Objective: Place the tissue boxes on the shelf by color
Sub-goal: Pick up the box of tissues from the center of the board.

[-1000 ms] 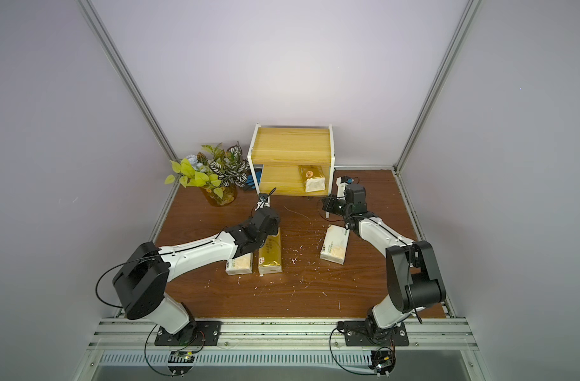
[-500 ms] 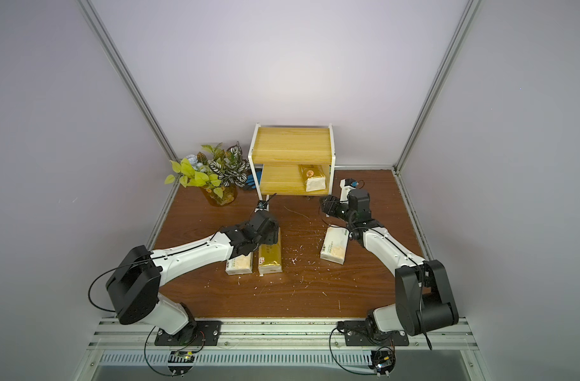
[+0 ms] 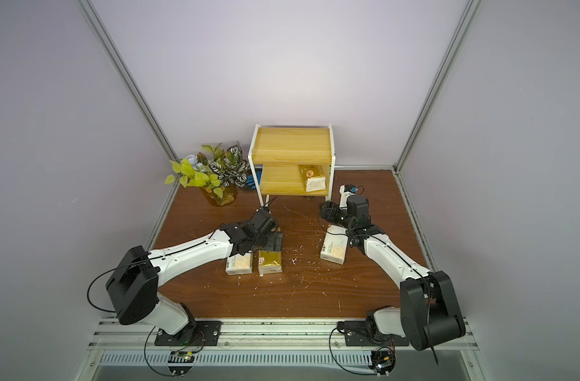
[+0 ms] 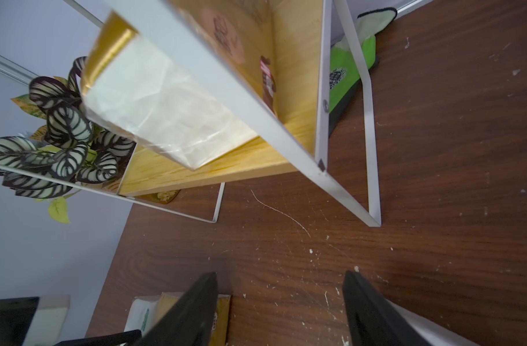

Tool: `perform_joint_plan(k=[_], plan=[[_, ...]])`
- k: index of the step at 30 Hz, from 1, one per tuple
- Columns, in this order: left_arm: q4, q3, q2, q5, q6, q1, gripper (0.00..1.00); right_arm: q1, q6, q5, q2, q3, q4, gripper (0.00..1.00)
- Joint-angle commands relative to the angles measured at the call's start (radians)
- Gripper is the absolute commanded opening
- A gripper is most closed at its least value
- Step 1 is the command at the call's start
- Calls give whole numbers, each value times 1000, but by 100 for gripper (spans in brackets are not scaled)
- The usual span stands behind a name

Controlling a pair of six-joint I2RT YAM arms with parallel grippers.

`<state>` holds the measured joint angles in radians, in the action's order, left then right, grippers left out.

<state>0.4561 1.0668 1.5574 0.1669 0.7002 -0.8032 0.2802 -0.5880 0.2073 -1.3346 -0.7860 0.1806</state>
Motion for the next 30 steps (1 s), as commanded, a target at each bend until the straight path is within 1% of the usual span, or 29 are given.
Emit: perform_joint_plan(k=[1,9,12,19,24,30], plan=[[76,15,-24,-37,38,-7,100,9,13,-7,40,1,28,73],[109,34,40,-90,62,-29,100,10,-1,1,62,24,43,73],[138,47,52,-84,78,-43,100,10,-2,-6,75,36,47,73],[180,27,56,-96,127,-75,100,10,-4,0,87,50,51,73],[226,48,76,-89,149,-103,100,10,-4,0,97,58,54,73],[254,47,84,-82,185,-109,100,10,-4,2,117,69,62,73]])
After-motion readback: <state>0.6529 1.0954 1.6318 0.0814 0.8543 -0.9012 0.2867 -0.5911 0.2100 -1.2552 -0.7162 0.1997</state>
